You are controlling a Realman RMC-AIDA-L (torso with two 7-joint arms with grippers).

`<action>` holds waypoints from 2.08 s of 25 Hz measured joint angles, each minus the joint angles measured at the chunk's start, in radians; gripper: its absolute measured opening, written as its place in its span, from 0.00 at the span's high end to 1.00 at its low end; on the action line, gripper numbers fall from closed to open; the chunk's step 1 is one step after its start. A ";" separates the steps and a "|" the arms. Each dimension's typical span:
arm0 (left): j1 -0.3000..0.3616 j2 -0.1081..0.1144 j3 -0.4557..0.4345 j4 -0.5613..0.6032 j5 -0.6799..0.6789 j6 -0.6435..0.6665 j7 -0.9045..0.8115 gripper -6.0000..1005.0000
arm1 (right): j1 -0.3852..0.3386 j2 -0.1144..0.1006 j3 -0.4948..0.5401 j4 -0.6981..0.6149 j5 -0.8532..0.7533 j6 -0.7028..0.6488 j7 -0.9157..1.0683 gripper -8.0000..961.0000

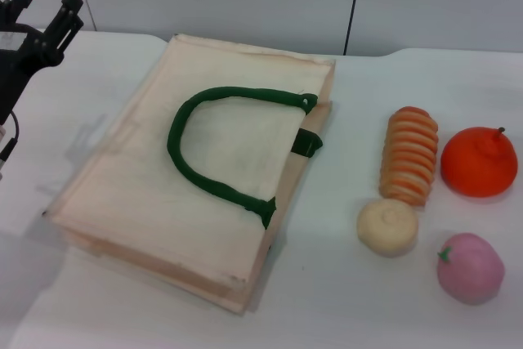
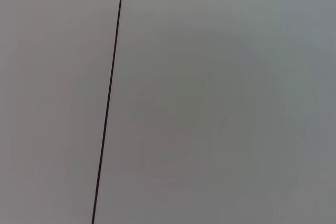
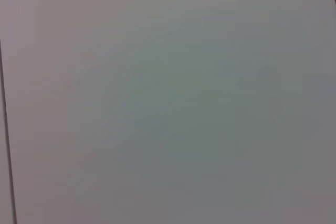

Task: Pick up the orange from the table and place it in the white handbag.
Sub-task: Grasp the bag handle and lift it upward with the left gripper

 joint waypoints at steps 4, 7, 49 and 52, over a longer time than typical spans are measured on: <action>0.000 0.000 0.000 0.000 0.002 -0.001 -0.001 0.21 | 0.000 0.000 -0.002 0.000 0.000 -0.001 0.000 0.10; -0.001 0.000 0.006 0.000 0.009 -0.007 -0.021 0.21 | 0.000 -0.002 -0.009 0.000 -0.002 -0.004 0.010 0.10; -0.370 0.005 0.015 -0.480 1.106 -0.129 -1.163 0.21 | -0.011 -0.015 -0.146 -0.049 -0.004 -0.011 0.152 0.10; -0.389 0.005 0.015 -0.481 1.153 -0.130 -1.176 0.21 | -0.011 -0.015 -0.146 -0.049 -0.003 -0.011 0.152 0.10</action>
